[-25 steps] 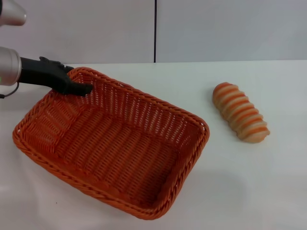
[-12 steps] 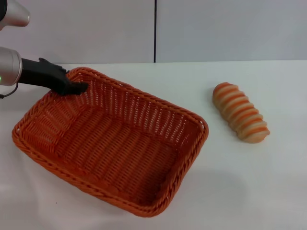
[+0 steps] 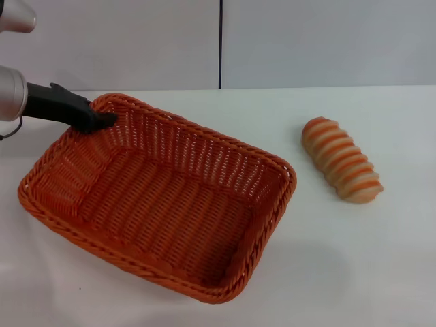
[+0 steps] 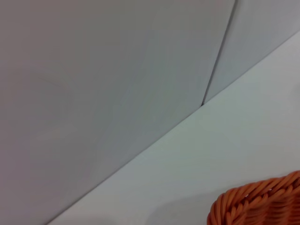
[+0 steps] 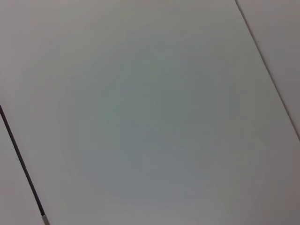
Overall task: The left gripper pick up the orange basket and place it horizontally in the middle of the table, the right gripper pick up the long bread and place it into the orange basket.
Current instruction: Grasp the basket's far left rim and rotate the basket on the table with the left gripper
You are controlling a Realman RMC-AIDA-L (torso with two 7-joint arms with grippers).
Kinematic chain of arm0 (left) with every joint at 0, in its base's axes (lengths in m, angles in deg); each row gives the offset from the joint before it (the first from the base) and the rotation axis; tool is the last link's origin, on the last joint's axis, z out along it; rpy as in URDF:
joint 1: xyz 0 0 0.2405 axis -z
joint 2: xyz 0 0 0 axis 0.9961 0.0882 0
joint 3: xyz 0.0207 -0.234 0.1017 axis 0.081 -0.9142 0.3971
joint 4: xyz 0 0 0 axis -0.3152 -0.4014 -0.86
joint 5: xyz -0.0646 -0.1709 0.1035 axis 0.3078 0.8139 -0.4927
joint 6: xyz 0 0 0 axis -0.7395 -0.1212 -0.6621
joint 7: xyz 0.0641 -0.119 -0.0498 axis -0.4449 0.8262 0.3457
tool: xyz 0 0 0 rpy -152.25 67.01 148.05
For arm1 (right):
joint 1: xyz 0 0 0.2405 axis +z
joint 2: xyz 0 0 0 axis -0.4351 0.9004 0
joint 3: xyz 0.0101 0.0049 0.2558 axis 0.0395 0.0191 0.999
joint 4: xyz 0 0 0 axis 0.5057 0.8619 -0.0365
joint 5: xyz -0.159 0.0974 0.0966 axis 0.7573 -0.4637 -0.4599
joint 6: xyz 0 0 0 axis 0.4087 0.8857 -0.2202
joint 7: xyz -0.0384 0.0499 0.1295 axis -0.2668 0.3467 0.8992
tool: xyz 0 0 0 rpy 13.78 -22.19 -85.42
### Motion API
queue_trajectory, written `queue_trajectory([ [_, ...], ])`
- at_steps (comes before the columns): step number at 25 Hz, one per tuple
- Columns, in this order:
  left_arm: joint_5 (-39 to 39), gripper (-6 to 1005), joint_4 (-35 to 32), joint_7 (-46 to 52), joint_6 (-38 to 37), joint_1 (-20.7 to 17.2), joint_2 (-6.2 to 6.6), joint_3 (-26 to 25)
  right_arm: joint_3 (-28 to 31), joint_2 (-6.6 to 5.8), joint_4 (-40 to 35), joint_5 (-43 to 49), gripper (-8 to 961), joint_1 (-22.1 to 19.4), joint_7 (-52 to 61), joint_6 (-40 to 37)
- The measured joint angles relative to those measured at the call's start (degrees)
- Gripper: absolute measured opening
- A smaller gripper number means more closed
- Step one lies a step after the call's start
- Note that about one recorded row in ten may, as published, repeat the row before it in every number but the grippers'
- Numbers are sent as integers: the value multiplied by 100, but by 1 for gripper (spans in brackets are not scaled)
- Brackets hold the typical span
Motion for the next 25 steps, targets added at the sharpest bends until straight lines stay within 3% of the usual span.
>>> queue_trajectory([
  [3, 14, 229, -50, 130, -50, -9, 11, -17, -4, -5, 2, 4, 631, 9, 0, 1],
  [7, 15, 223, -141, 367, -153, -20, 24, -38, -9, -13, -4, 5, 631, 29, 0, 7],
  [10, 129, 207, -166, 491, -933, 88, 54, -523, -19, -22, -18, 16, 631, 54, 0, 10],
  [12, 129, 194, -166, 491, -933, 88, 54, -523, -19, -26, -24, 19, 632, 64, 0, 10],
  [15, 363, 182, -444, 686, -1694, 150, 37, -1062, -20, -38, -32, 19, 632, 106, 0, 11],
  [18, 485, 175, -490, 795, -1818, 135, 39, -1100, -20, -42, -35, 20, 632, 125, 0, 14],
  [20, 1019, 175, -471, 1176, -2119, 80, 72, -1115, -20, -43, -38, 27, 632, 160, 3, 14],
  [23, 1019, 176, -471, 1176, -2119, 80, 72, -1115, -20, -43, -44, 29, 632, 185, 4, 14],
  [25, 1182, 176, -518, 1685, -2032, -39, 40, -1124, -20, -43, -75, 30, 632, 204, 5, 14],
])
